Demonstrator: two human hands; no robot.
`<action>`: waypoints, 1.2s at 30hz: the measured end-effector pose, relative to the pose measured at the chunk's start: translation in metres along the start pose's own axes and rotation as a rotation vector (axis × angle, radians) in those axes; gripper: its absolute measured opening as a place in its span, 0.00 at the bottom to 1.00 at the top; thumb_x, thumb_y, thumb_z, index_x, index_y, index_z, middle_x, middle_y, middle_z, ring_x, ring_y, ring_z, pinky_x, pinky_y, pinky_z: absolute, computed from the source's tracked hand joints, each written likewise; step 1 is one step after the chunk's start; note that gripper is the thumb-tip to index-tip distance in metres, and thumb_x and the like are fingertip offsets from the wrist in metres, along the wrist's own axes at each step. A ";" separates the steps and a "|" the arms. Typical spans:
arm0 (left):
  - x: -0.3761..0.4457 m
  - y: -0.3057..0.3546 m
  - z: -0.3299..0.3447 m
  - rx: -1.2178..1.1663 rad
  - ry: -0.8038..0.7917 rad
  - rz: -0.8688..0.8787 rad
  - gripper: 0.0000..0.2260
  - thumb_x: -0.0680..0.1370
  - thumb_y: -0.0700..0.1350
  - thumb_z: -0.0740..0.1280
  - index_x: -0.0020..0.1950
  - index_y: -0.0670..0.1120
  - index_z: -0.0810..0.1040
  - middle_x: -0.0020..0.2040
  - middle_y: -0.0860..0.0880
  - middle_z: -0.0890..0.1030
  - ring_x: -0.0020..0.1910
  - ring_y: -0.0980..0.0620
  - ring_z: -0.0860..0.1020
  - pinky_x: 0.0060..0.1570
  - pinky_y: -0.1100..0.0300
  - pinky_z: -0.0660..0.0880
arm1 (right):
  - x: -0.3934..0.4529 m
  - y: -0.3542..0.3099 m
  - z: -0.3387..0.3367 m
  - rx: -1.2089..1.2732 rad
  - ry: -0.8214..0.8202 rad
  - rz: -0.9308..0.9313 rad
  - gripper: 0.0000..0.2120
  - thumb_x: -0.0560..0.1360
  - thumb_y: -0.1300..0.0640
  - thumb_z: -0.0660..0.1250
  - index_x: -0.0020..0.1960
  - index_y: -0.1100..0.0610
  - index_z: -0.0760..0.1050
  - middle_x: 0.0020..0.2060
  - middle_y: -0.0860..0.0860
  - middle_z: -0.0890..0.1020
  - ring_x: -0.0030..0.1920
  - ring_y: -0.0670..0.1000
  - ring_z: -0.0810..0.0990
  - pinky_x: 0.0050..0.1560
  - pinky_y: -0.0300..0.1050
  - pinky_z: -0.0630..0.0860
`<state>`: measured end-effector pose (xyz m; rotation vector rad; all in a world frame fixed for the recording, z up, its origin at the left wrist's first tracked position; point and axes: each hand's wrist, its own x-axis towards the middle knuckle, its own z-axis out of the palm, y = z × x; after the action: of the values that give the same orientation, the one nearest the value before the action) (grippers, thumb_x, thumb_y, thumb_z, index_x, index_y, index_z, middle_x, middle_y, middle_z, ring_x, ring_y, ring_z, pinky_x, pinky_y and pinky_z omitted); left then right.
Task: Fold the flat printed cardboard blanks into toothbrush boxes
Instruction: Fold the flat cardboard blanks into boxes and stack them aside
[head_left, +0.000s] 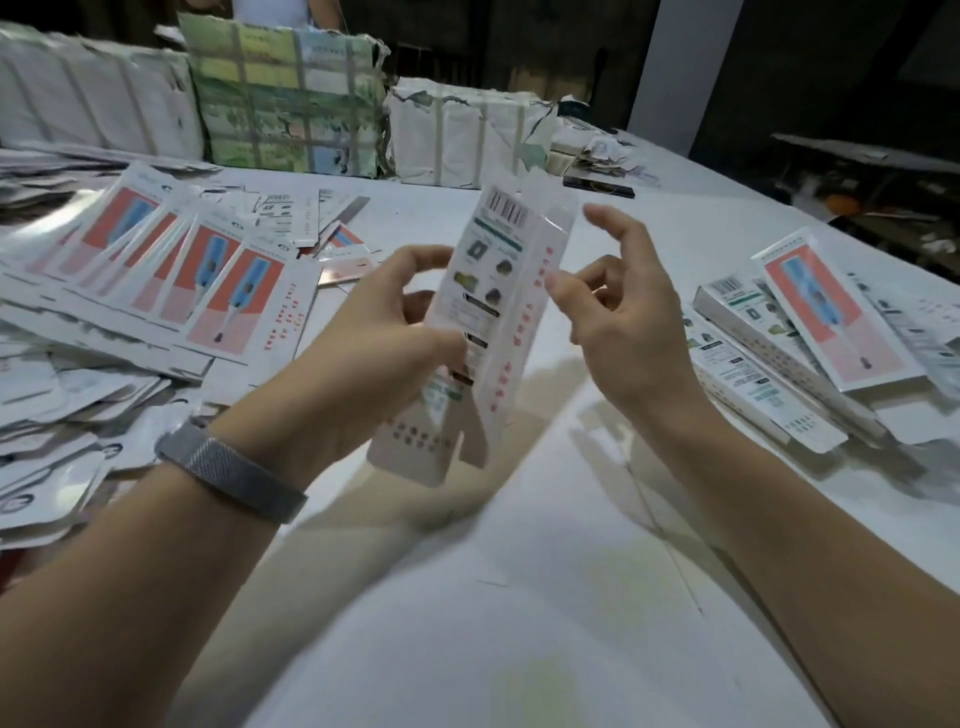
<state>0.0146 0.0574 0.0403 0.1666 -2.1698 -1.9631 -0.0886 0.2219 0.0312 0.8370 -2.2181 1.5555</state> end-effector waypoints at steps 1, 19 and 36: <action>-0.002 -0.002 0.004 -0.047 -0.053 -0.016 0.28 0.74 0.27 0.64 0.65 0.56 0.71 0.48 0.51 0.86 0.47 0.50 0.86 0.43 0.49 0.83 | 0.001 0.000 -0.001 0.006 -0.001 0.020 0.23 0.76 0.49 0.66 0.70 0.41 0.66 0.32 0.43 0.78 0.36 0.44 0.78 0.44 0.51 0.80; -0.011 -0.002 0.020 -0.554 -0.152 -0.169 0.19 0.82 0.54 0.58 0.46 0.47 0.86 0.36 0.43 0.85 0.32 0.44 0.84 0.27 0.53 0.80 | -0.009 0.000 0.002 0.040 -0.354 -0.034 0.23 0.79 0.61 0.65 0.72 0.48 0.71 0.30 0.49 0.81 0.38 0.45 0.85 0.32 0.38 0.80; -0.011 -0.005 0.031 -0.406 -0.185 -0.185 0.24 0.84 0.58 0.50 0.70 0.44 0.72 0.59 0.32 0.79 0.44 0.39 0.83 0.32 0.51 0.83 | -0.002 -0.002 0.002 0.057 -0.348 0.071 0.14 0.76 0.45 0.67 0.41 0.56 0.74 0.25 0.47 0.79 0.24 0.49 0.76 0.29 0.42 0.70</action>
<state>0.0175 0.0897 0.0314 0.1270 -1.8564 -2.5678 -0.0857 0.2202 0.0315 1.1322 -2.4745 1.6151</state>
